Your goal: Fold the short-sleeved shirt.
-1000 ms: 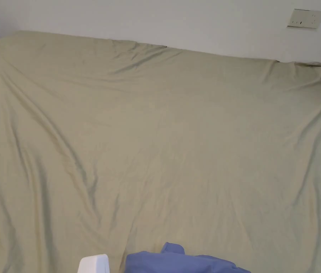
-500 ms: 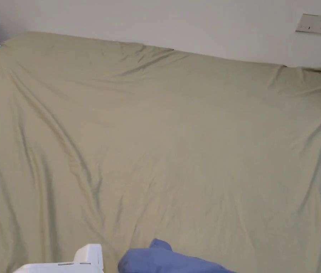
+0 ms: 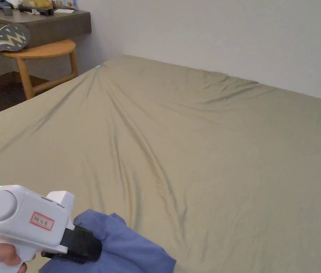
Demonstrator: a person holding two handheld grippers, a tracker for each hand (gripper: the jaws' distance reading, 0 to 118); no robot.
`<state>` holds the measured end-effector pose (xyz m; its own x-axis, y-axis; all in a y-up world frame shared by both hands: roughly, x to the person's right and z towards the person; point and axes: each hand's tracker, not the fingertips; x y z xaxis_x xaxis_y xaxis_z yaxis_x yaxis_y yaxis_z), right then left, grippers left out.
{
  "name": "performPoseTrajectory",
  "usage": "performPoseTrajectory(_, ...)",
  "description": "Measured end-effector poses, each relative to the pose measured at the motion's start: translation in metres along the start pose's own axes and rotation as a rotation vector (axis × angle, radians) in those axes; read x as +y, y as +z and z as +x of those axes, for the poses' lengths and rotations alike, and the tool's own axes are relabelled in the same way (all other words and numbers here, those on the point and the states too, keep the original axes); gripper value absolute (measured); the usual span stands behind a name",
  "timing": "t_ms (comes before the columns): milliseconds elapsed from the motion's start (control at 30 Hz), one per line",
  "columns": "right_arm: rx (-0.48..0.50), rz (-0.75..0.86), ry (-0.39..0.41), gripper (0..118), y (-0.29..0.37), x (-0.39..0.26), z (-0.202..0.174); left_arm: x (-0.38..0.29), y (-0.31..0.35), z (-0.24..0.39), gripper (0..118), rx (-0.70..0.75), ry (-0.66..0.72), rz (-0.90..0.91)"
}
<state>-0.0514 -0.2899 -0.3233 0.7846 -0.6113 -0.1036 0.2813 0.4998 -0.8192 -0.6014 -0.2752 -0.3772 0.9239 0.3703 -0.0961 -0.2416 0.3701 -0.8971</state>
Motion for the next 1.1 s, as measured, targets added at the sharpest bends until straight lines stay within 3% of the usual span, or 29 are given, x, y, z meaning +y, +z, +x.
performPoseTrajectory(67, -0.016, -0.014, 0.036, 1, -0.008, 0.002, -0.010, 0.009, 0.007, -0.018, 32, 0.054, -0.002, -0.023)
performPoseTrajectory(267, 0.028, -0.027, 0.021, 1, -0.030, 0.008, -0.023, 0.033, 0.026, -0.055, 33, 0.168, -0.033, -0.031)
performPoseTrajectory(433, 0.015, -0.049, 0.063, 1, -0.044, 0.008, -0.036, 0.058, 0.033, -0.086, 33, 0.262, 0.005, -0.019)
performPoseTrajectory(700, -0.031, -0.061, 0.055, 1, -0.047, 0.009, -0.024, 0.075, 0.010, -0.111, 37, 0.492, 0.004, -0.096)
performPoseTrajectory(800, -0.031, -0.059, 0.060, 1, -0.043, 0.008, -0.024, 0.072, 0.002, -0.113, 55, 0.570, 0.020, -0.078)
performPoseTrajectory(933, -0.017, -0.058, 0.096, 1, -0.036, 0.009, -0.023, 0.064, 0.024, -0.104, 67, 0.794, -0.002, 0.031)
performPoseTrajectory(1000, -0.002, -0.040, 0.117, 1, -0.029, 0.010, -0.024, 0.059, 0.052, -0.090, 66, 0.935, -0.030, 0.138)
performPoseTrajectory(1067, 0.014, -0.009, 0.126, 1, -0.020, 0.011, -0.031, 0.050, 0.087, -0.068, 63, 0.924, -0.032, 0.293)
performPoseTrajectory(1100, 0.021, 0.017, 0.134, 1, -0.014, 0.012, -0.033, 0.043, 0.105, -0.051, 45, 0.858, -0.026, 0.363)
